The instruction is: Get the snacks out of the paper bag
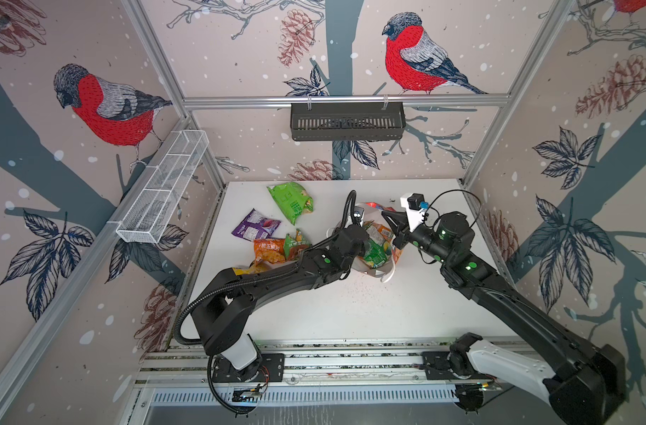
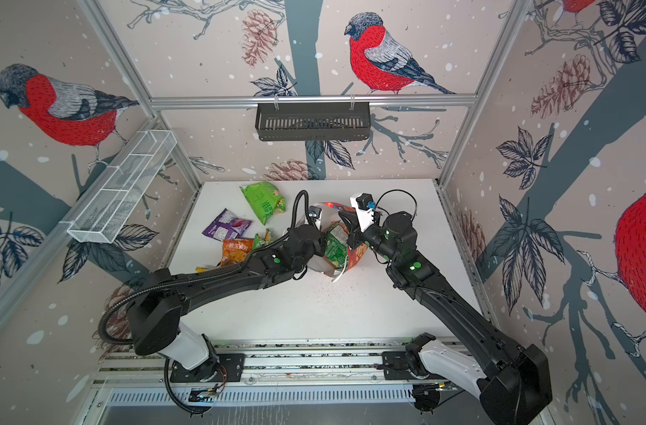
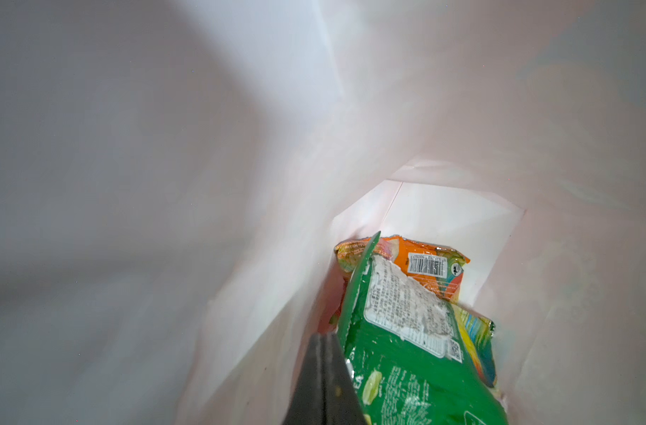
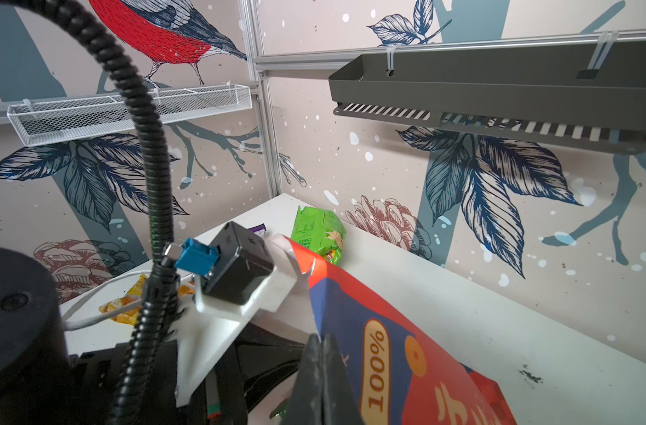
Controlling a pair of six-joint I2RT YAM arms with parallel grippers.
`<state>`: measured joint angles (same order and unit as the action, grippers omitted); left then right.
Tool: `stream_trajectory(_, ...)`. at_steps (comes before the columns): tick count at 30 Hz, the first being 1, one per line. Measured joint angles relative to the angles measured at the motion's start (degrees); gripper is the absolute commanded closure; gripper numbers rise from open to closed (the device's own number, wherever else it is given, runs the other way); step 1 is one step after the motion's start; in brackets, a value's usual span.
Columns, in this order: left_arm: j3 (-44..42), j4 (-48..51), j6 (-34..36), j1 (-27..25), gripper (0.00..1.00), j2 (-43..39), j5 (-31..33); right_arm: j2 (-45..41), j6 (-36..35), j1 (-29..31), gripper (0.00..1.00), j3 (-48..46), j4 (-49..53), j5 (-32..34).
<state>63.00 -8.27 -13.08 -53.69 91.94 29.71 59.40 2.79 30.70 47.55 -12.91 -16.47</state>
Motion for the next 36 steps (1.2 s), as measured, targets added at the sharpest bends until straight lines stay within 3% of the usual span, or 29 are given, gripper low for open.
stream_trajectory(2, 0.02, -0.2, 0.02, 0.0, 0.99, 0.13, 0.0, 0.0, -0.02, 0.02, 1.0, 0.0, 0.02, 0.0)
stream_trajectory(6, 0.44, -0.42, 1.07, 0.0, 0.48, 2.45, -0.2, -0.02, -0.09, 0.46, 1.0, 0.0, 0.02, -0.02)
stream_trajectory(7, 0.44, -0.42, 1.05, 0.0, 0.41, 3.28, -0.35, -0.02, -0.2, 0.68, 1.0, 0.0, 0.02, -0.04)
stream_trajectory(12, 0.46, -2.73, 1.51, 0.0, 0.22, 7.13, -0.98, 0.0, -0.22, 1.29, 1.0, -0.2, 0.0, -0.11)
stream_trajectory(16, 2.25, -4.02, 1.77, 0.0, 0.17, 10.69, 0.33, -0.02, -0.22, 1.38, 1.0, -0.2, 0.2, -0.26)
stream_trajectory(21, 5.77, -5.66, 2.47, 0.0, 0.26, 15.26, 0.9, -0.02, -0.24, 1.38, 1.0, -0.44, 0.24, -0.22)
stream_trajectory(25, 8.39, -5.62, 1.79, 0.17, 0.41, 18.36, 2.23, -0.09, -0.17, 0.59, 1.0, -0.98, -0.15, -0.33)
stream_trajectory(26, 8.79, -5.68, 1.4, 0.31, 0.48, 18.93, 2.47, -0.11, -0.11, 0.22, 1.0, -1.16, -0.46, -0.52)
stream_trajectory(30, 9.9, -5.73, 0.44, 1.27, 0.88, 21.0, 3.04, -0.13, 0.35, -1.4, 1.0, -1.75, -0.85, -1.33)
stream_trajectory(32, 10.29, -5.77, 0.02, 1.73, 1.0, 21.59, 3.02, -0.28, 0.5, -1.88, 1.0, -1.84, -0.83, -1.55)
stream_trajectory(36, 10.99, -5.99, -0.07, 1.81, 1.0, 22.21, 2.8, -0.63, 0.72, -2.08, 1.0, -1.92, -0.57, -1.6)
